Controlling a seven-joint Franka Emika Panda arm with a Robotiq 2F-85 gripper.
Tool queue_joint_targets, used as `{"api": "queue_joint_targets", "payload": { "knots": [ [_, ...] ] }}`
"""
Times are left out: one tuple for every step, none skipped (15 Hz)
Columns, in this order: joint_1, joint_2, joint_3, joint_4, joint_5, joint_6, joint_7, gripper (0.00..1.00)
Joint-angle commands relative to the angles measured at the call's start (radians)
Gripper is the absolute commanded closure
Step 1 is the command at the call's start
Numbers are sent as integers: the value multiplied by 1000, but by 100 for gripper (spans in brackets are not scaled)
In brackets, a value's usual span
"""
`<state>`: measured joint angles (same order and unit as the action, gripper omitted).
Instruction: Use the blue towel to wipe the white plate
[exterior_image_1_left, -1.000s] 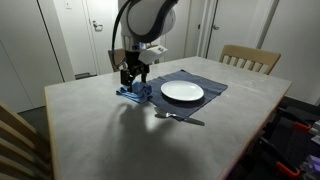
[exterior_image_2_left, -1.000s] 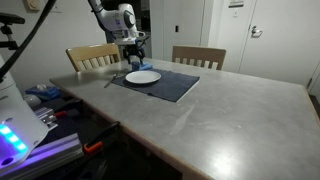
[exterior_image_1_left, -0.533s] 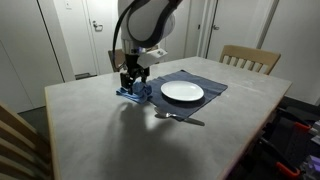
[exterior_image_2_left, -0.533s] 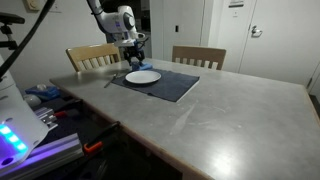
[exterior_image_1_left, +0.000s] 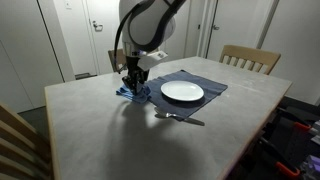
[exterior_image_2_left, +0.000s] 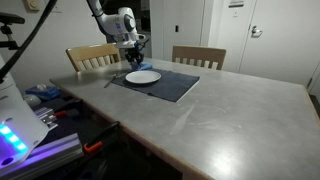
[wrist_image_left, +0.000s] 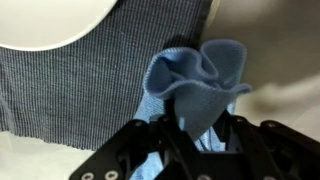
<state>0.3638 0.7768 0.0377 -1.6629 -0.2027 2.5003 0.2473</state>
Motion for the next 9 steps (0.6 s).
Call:
{"api": "queue_joint_targets", "payload": {
  "knots": [
    [13,-3,-18,5,-12,10,2,89],
    [11,-4,-16,5,-13,13,-4,96],
    [8,-6,-14,3,-13,16,-8,99],
    [6,-10,-11,0,-11,20,-12,100],
    [4,-18,-8,-4,-9,22,-17,100],
    [0,-26,-3,-9,-8,25,-27,98],
    [4,-38,-7,-15,-15,27,-29,98],
    [7,-54,-11,-23,-23,28,-33,98],
    [12,-75,-17,-35,-36,36,-36,98]
  ]
}}
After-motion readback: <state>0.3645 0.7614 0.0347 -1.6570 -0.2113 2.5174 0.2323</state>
